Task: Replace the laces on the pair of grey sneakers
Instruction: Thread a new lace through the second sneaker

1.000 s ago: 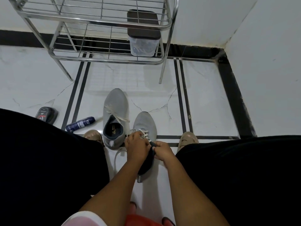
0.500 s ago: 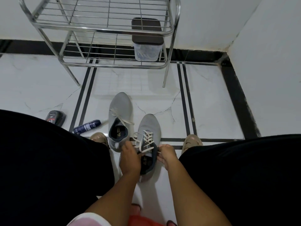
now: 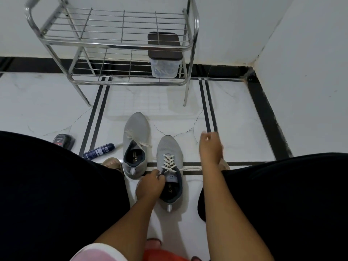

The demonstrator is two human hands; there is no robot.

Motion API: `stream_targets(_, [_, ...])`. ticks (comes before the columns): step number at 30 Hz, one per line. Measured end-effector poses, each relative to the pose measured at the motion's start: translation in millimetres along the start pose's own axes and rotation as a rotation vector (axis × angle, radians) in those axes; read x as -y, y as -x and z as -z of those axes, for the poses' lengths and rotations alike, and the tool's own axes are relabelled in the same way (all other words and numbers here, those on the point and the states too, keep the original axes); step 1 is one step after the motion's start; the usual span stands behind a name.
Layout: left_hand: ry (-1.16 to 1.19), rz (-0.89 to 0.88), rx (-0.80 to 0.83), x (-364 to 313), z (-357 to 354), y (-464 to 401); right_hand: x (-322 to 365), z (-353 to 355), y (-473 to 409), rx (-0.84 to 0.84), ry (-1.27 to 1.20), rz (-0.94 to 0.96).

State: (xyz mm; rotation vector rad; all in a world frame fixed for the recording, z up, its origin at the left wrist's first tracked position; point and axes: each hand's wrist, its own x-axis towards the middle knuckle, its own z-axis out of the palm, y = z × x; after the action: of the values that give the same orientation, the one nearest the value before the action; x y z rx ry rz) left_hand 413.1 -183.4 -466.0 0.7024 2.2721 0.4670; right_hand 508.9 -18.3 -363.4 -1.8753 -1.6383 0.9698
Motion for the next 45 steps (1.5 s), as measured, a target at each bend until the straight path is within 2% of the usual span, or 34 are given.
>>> stream_targets(2, [0.027, 0.013, -0.006, -1, 1, 1, -33, -25, 12, 0.354, 0.319, 0.009])
stream_targets(3, [0.068, 0.04, -0.011, -1, 2, -1, -48, -36, 17, 0.475, 0.422, 0.0])
stream_targets(4, [0.109, 0.061, -0.013, -1, 2, -4, -59, -44, 22, 0.561, 0.458, -0.039])
stream_targets(6, [0.168, 0.068, -0.001, 1, 0, -8, -74, -53, 32, 0.613, 0.416, -0.101])
stream_targets(9, [0.283, 0.106, 0.007, 5, -4, -15, -76, -53, 35, 0.576, 0.295, -0.191])
stream_targets(13, [0.362, 0.219, -0.032, 11, -6, -23, -78, -46, 30, 0.499, 0.369, -0.225])
stream_targets(16, [0.396, 0.268, -0.039, 10, -5, -24, -81, -47, 33, 0.511, 0.334, -0.257])
stream_targets(21, [0.442, 0.211, 0.021, 7, -5, -23, -80, -54, 42, 0.541, 0.236, -0.235])
stream_targets(28, [0.373, 0.249, 0.014, 8, -4, -26, -79, -56, 38, 0.517, 0.352, -0.208])
stream_targets(31, [0.205, 0.198, 0.041, 0, 5, -19, -74, -55, 43, 0.497, 0.354, -0.2])
stream_targets(34, [-0.069, 0.178, -0.076, -8, 17, -16, -63, -51, 41, 0.375, 0.271, -0.227])
stream_targets(36, [-0.146, 0.152, -0.1, -19, 27, -16, -48, -48, 36, 0.331, 0.204, -0.22])
stream_targets(41, [-0.017, 0.013, -0.031, -52, 58, -17, -12, -30, 26, 0.325, 0.022, -0.08])
stream_targets(45, [0.118, -0.111, -0.029, -83, 96, -7, 17, -12, 28, 0.33, -0.278, 0.009])
